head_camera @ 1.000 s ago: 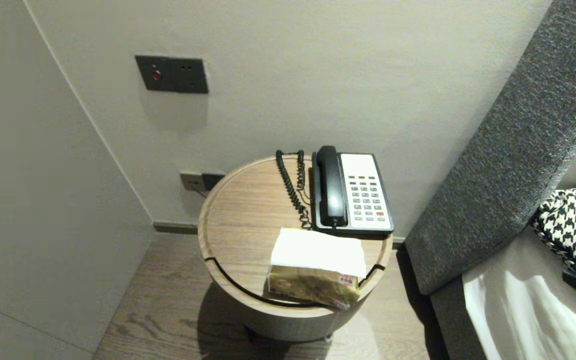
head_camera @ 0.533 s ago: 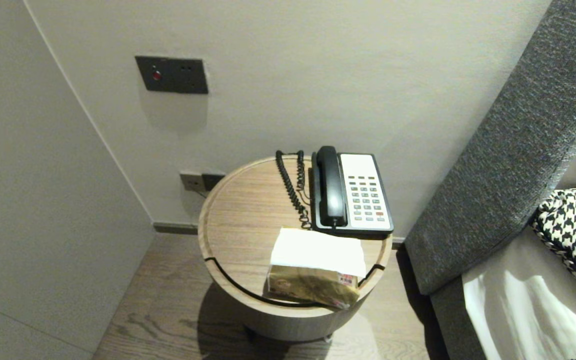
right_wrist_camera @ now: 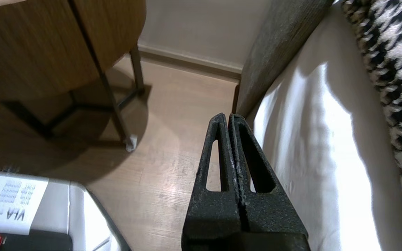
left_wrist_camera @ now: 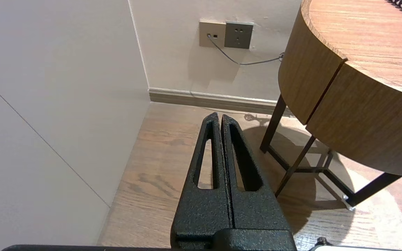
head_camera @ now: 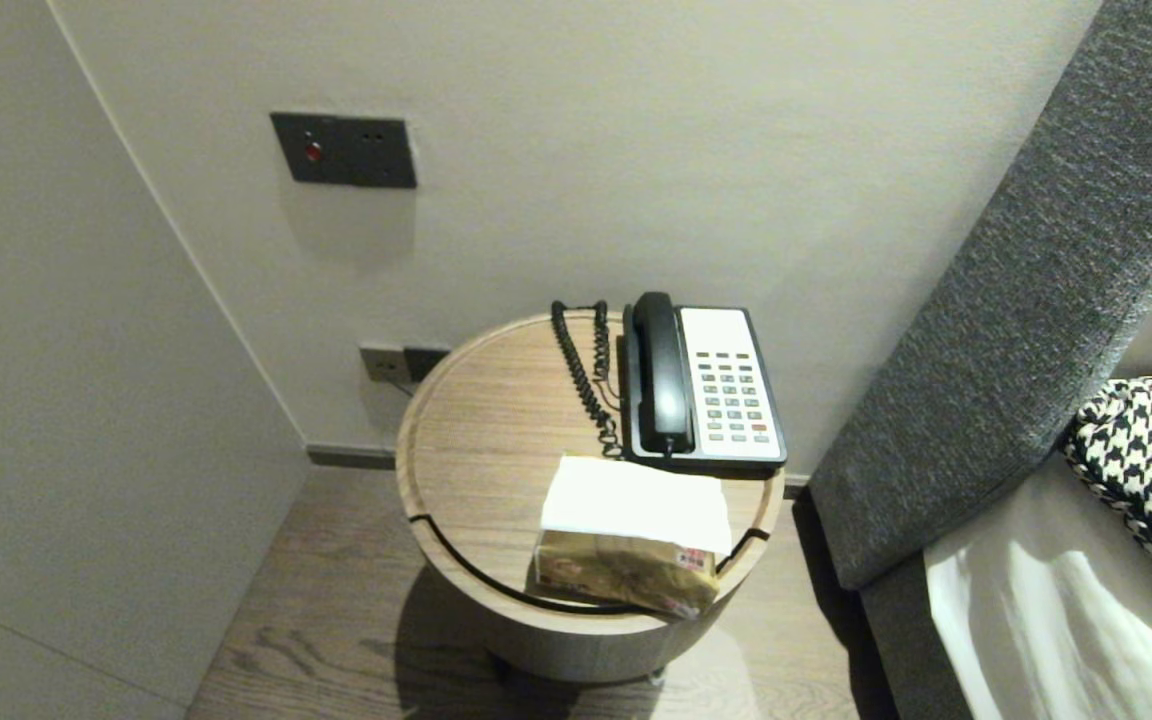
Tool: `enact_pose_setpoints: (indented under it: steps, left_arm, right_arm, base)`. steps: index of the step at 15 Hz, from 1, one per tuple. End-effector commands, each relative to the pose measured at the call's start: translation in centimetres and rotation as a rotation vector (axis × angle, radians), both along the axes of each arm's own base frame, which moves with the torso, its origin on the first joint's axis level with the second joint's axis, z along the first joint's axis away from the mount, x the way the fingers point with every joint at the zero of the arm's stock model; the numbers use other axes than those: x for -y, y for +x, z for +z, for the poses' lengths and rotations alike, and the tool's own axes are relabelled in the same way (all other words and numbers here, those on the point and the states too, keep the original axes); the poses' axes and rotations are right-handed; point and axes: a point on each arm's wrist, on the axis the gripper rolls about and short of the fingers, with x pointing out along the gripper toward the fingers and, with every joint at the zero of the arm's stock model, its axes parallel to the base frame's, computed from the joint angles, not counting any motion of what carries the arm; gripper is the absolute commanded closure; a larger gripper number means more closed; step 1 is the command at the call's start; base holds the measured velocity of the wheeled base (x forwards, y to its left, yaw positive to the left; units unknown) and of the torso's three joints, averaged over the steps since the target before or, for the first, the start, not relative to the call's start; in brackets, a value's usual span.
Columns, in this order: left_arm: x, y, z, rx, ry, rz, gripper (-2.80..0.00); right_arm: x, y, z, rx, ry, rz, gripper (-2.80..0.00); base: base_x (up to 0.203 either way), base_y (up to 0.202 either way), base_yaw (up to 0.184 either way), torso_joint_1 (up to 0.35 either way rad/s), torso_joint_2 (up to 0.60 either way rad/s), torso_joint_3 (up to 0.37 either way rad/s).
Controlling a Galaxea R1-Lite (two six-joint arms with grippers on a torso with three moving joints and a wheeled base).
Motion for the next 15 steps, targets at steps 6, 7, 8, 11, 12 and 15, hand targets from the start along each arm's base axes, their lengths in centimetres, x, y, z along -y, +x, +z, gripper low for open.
enact_pose_setpoints:
  steps: [6,7,8,11,12,15]
  left_arm:
    - [0.0,0.0,0.0,0.001,0.0,0.002,0.0]
    - [0.0,0.0,0.0,0.001,0.0,0.0,0.0]
    - [0.0,0.0,0.0,0.003,0.0,0.0,0.0]
    - [0.0,0.0,0.0,0.001,0.0,0.001,0.0]
    - [0.0,0.0,0.0,0.001,0.0,0.0,0.0]
    - [0.0,0.0,0.0,0.001,0.0,0.0,0.0]
  right_arm:
    - [0.0,-1.2,-0.8,0.125,0.042,-0.015,0.0]
    - [0.0,-1.2,-0.9,0.127,0.07,-0.022,0.0]
    - [0.0,-1.2,-0.9,0.13,0.084,-0.024,0.0]
    - [0.0,-1.3,-0.9,0.149,0.098,-0.027,0.0]
    - [0.0,-1.5,-1.0,0.187,0.102,-0.027,0.0]
    - [0.1,-1.7,-0.9,0.244,0.175,-0.047,0.0]
  base:
    - [0.0,0.0,0.0,0.0,0.0,0.0]
    - [0.0,0.0,0.0,0.0,0.0,0.0]
    - [0.0,0.0,0.0,0.0,0.0,0.0]
    - [0.0,0.0,0.0,0.0,0.0,0.0]
    - [0.0,0.0,0.0,0.0,0.0,0.0]
    - [0.0,0.0,0.0,0.0,0.0,0.0]
